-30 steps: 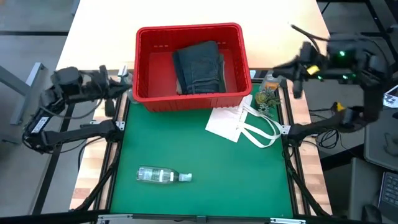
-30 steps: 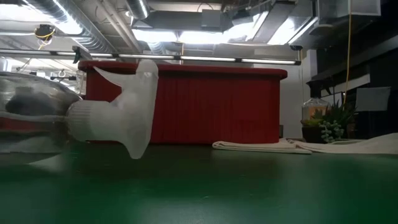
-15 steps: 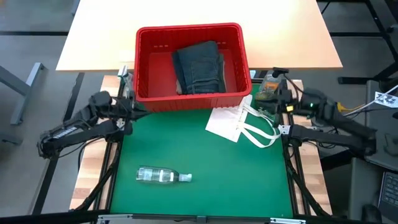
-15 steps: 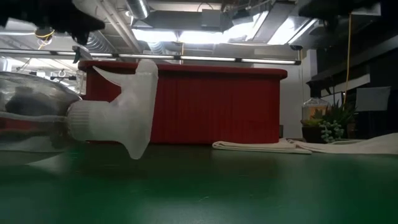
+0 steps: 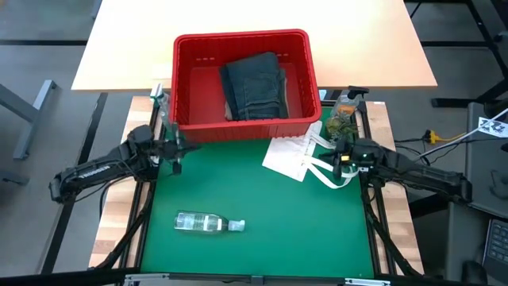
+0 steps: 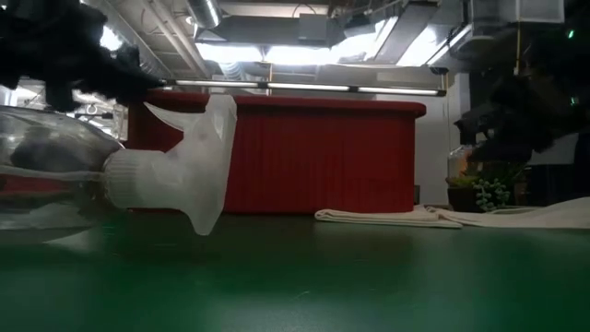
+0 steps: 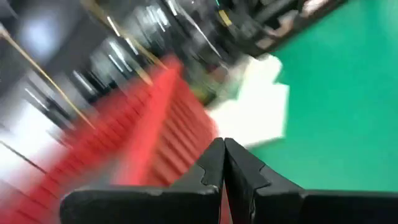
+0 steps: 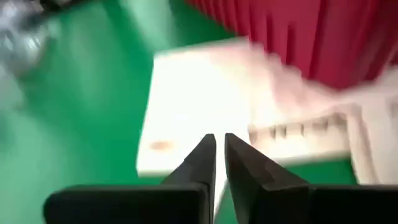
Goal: Fold laundry
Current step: Return to Home Position
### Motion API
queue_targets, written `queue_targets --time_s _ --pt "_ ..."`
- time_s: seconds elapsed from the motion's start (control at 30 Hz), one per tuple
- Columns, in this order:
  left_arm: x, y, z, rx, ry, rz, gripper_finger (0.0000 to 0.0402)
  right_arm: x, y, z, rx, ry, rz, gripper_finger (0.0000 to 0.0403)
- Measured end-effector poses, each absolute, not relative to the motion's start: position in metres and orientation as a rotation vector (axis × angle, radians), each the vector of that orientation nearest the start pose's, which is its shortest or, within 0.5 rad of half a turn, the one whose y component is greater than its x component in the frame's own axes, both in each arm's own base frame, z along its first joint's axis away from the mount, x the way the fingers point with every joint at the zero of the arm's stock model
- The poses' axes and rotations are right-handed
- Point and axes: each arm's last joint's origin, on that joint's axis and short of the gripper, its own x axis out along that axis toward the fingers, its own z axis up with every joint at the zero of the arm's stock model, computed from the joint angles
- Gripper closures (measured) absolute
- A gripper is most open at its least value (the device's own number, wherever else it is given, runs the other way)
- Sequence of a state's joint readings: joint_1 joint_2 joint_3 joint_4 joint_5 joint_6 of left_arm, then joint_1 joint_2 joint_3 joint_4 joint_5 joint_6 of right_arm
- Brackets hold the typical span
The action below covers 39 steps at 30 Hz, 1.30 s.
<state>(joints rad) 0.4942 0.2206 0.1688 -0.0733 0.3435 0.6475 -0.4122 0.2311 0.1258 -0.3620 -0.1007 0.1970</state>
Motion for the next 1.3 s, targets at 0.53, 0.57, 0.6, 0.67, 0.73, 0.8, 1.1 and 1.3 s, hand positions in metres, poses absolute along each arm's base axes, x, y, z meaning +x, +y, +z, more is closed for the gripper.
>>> queue_targets --time_s 0.53,0.57,0.6,0.67,0.73,0.8,1.1,1.3 --pt "0.086 0.031 0.221 0.878 0.023 0.382 0.0398 0.090 -0.037 0.150 0.327 0.493 -0.359 0.0368" --pt "0.084 0.029 0.223 0.878 0.000 0.387 0.0398 0.090 -0.036 0.150 0.325 0.485 -0.359 0.0368" --pt "0.083 0.027 0.224 0.879 -0.023 0.390 0.0398 0.090 -0.036 0.151 0.323 0.475 -0.358 0.0368" --pt "0.079 0.022 0.227 0.876 -0.069 0.384 0.0398 0.089 -0.036 0.153 0.318 0.455 -0.357 0.0368" --pt "0.079 0.018 0.229 0.872 -0.109 0.352 0.0398 0.088 -0.035 0.154 0.314 0.438 -0.355 0.0368" --pt "0.080 0.014 0.229 0.868 -0.133 0.307 0.0398 0.087 -0.035 0.155 0.310 0.420 -0.354 0.0368" --pt "0.081 0.004 0.228 0.858 -0.177 0.179 0.0398 0.080 -0.032 0.164 0.272 0.269 -0.343 0.0368" --pt "0.081 0.004 0.228 0.858 -0.181 0.182 0.0398 0.079 -0.032 0.165 0.265 0.240 -0.340 0.0368"
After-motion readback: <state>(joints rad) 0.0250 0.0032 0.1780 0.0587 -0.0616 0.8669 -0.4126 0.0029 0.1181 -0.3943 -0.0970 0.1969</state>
